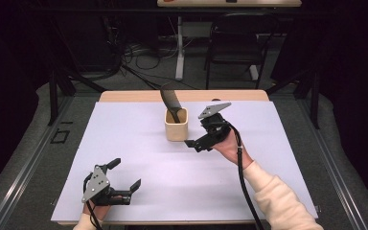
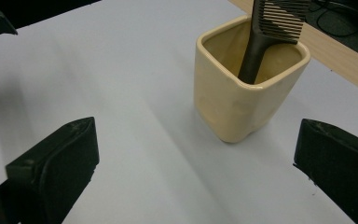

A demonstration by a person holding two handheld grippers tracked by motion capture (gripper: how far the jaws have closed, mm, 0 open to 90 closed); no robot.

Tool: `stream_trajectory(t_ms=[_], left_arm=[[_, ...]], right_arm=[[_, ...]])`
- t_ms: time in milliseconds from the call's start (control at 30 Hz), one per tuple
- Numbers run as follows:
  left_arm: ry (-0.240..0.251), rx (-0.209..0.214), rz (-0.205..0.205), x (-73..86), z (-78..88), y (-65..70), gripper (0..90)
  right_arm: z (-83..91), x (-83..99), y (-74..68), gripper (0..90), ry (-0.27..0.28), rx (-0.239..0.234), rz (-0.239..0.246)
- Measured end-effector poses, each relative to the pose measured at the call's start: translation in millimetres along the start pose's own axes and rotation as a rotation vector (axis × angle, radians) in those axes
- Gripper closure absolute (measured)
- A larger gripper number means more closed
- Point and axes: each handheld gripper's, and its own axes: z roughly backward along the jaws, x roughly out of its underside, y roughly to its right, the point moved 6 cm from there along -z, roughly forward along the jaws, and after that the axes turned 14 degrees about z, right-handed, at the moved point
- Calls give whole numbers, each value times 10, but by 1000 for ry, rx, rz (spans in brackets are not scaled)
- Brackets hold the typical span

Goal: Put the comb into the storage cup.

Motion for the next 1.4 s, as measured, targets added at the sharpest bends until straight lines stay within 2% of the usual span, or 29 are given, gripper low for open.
stream_trajectory(t_ms=[167, 333, 633, 1267, 1400], left_arm=[[-1, 0, 1, 1, -2, 4, 10], [-1, 1, 3, 2, -8, 5, 11], [-1, 1, 1, 1, -9, 7, 10], [-4, 3, 3, 7, -13, 8, 9], [-9, 4, 1, 11, -15, 6, 8]], right_arm=[[99, 62, -29, 0, 5, 9, 2], [231, 197, -43, 0, 8, 23, 0], [369, 376, -101, 0, 8, 43, 1], [665, 779, -302, 0, 17, 91, -2], [734, 869, -338, 0, 14, 115, -2]])
